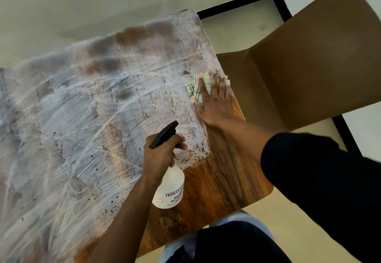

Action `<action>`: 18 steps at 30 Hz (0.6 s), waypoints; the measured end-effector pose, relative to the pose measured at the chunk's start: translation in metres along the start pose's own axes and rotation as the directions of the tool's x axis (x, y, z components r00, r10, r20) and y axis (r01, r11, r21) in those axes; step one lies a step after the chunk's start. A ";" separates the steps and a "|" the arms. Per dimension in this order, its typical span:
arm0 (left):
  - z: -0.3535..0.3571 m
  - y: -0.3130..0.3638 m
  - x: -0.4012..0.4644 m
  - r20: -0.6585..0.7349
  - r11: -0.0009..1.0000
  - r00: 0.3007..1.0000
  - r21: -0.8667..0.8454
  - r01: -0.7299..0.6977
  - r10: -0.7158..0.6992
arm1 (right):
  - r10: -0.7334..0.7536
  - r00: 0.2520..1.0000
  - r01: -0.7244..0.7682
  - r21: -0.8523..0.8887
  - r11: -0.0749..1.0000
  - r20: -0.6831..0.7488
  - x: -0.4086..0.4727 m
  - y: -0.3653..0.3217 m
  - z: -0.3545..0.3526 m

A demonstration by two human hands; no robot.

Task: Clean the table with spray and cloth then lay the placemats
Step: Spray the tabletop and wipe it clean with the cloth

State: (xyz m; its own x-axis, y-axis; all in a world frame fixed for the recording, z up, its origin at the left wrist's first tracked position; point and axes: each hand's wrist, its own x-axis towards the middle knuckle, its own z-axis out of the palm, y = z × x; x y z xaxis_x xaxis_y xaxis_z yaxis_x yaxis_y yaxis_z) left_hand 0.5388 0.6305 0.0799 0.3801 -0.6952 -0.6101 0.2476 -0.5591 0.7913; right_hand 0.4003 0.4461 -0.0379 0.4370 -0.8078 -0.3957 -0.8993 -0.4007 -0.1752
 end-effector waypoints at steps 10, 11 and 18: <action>0.001 0.010 0.000 0.006 1.000 1.000 -0.028 -0.004 0.004 | -0.089 0.996 0.089 -0.023 0.996 -0.003 -0.030 0.015 0.008; 0.002 0.011 0.000 -0.002 0.999 1.000 -0.034 0.002 -0.002 | -0.106 0.994 0.106 -0.013 0.994 -0.004 -0.045 0.019 0.012; 0.006 0.014 0.006 0.007 0.999 1.000 -0.053 0.006 -0.005 | -0.105 0.994 0.105 -0.002 0.994 0.009 -0.099 0.032 0.026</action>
State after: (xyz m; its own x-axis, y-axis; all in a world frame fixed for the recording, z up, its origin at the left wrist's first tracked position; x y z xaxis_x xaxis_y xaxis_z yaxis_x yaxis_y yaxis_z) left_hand 0.5388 0.6158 0.0868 0.3723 -0.6955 -0.6146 0.2963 -0.5385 0.7888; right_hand 0.3279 0.5250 -0.0275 0.5287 -0.7574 -0.3832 -0.8485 -0.4842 -0.2136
